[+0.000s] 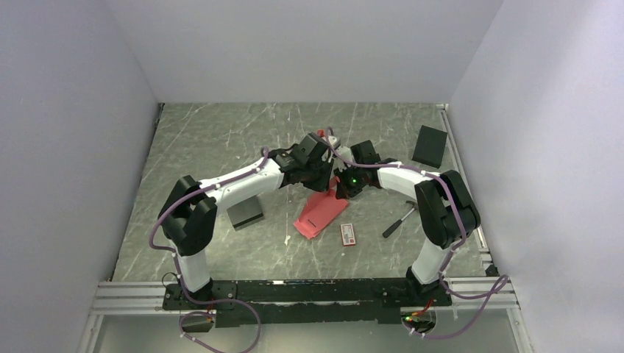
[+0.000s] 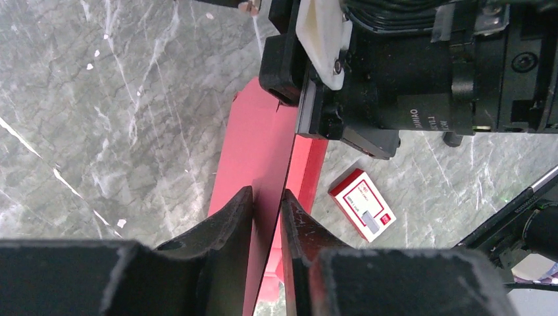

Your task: Fold the paper box

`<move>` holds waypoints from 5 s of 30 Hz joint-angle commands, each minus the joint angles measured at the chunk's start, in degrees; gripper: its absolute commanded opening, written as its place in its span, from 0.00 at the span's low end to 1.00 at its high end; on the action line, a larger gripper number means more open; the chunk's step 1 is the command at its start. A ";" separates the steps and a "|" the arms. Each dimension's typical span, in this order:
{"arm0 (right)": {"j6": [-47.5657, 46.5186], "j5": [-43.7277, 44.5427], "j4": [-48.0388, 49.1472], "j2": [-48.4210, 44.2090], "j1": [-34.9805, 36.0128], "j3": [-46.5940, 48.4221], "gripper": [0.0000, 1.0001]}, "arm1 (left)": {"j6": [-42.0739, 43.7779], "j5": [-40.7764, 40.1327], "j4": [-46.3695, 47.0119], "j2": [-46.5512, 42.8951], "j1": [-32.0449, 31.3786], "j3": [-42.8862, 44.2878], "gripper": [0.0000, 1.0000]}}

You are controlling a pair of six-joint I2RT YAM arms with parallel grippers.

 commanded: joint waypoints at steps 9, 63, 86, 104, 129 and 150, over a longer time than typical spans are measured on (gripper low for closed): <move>-3.86 4.28 -0.09 0.20 1.62 1.37 0.22 | -1.36 1.13 1.48 -3.14 -0.46 -2.70 0.25; -10.74 23.64 5.49 0.21 11.69 -0.83 0.00 | -4.64 7.04 9.17 -7.46 -0.13 -12.10 0.00; -9.97 11.73 -1.20 0.00 8.24 2.73 0.29 | -4.20 7.39 7.85 -6.38 -0.15 -10.94 0.00; -15.12 12.23 -0.14 -3.42 8.22 1.23 0.37 | -2.89 6.21 4.09 -4.81 0.20 -7.72 0.00; -13.62 -11.24 -3.56 -3.99 -0.09 1.90 0.54 | -0.36 6.14 0.05 -1.95 0.20 -1.96 0.00; -15.42 -19.14 -4.29 -8.93 -7.36 1.79 0.69 | 5.99 -3.16 -9.36 0.71 -2.23 7.65 0.00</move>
